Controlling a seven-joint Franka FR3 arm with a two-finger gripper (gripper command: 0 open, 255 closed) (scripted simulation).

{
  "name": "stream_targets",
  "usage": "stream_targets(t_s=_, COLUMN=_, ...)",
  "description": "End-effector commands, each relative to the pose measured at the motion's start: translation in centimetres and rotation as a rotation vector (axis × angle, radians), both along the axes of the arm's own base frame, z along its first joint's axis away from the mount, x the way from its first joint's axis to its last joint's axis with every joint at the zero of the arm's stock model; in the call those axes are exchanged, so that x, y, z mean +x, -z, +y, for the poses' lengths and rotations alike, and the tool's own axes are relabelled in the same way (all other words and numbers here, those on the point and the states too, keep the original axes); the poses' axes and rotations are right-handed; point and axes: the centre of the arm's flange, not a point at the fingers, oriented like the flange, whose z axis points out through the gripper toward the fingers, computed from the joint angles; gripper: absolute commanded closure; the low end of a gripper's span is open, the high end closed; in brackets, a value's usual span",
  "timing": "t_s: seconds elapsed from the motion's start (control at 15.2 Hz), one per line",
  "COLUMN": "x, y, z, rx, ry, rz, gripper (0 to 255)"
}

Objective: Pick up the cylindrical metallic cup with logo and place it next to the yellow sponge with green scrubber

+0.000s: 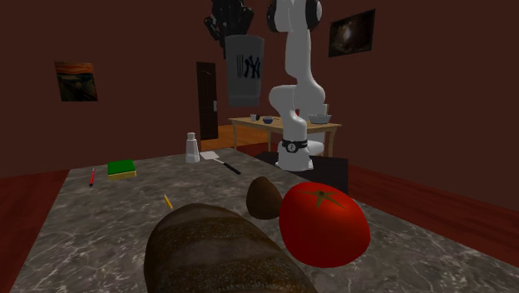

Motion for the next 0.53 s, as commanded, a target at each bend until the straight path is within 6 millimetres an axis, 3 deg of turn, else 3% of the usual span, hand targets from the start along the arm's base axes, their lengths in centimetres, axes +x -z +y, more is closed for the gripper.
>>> stream_targets(t_s=0.0, x=-0.6, y=-0.1, z=-2.8, rx=0.000, ry=-0.002, rz=0.000, gripper=255)
stream_targets(t_s=0.46, x=-2.5, y=-0.1, z=-11.9, rx=0.000, ry=-0.002, rz=0.000, gripper=255)
